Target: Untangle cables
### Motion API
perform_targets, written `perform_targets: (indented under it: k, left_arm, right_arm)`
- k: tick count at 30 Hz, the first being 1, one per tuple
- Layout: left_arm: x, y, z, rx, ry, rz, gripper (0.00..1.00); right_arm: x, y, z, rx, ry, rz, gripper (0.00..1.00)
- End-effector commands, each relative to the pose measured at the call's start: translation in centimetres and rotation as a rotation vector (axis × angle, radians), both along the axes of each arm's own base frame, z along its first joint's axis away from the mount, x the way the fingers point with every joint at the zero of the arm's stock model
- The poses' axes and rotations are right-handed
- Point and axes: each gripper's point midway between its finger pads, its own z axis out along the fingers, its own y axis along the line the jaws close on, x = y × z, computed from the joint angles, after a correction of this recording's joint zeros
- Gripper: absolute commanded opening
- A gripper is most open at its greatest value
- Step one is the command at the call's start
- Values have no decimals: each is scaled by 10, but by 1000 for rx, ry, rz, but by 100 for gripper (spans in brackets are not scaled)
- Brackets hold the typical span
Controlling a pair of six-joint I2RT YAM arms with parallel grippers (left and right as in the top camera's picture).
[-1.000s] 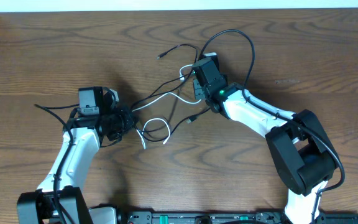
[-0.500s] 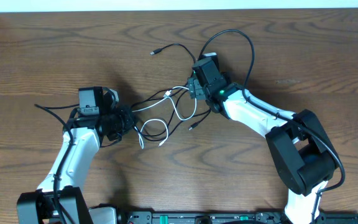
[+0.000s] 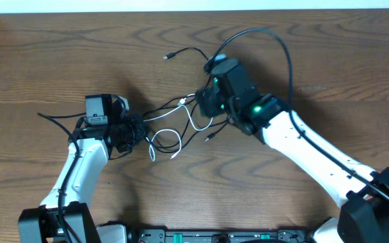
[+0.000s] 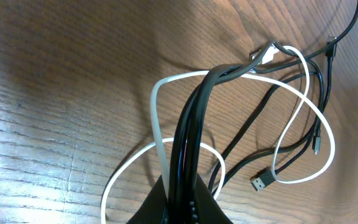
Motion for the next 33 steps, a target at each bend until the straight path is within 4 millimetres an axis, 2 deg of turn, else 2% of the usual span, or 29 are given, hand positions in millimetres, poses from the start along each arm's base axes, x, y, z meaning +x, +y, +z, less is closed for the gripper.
perform_targets:
  k: [1,4,9,12,17,20,23,24,27,28,30,33]
  left_arm:
    - [0,2,-2,6,4,5,8]
    - [0,2,-2,6,4,5,8]
    - [0,2,-2,5,4,5,8]
    - [0,2,-2,6,4,5,8]
    - [0,2,-2,5,4,5,8]
    - [0,2,-2,5,4,6,8]
    - [0,2,-2,6,3,5,8]
    - [0,2,-2,6,4,5,8]
    - [0,2,-2,6,4,5,8]
    - [0,2,-2,5,4,5,8]
    - [0,2,-2,6,4,5,8]
    - [0,2,-2,7,4,5,8]
  right_arm:
    - [-31,24,-24,6,114,105,58]
    - [-51,42,-46,-32,154,161,49]
    - [-63,52,-89,-131,197,146,51]
    - [-70,63,-127,-171,230,155,51]
    - [-72,69,-158,-192,249,166,48]
    - [-73,68,-164,-203,259,165,45]
    - [-73,68,-163,-201,257,165,35]
    - [-73,68,-163,-202,257,165,30]
    - [-70,63,-165,-224,250,150,6]
    - [-69,61,-164,-234,245,144,2]
    - [-65,54,-158,-256,229,134,1]
    - [-54,39,-138,-283,191,97,1]
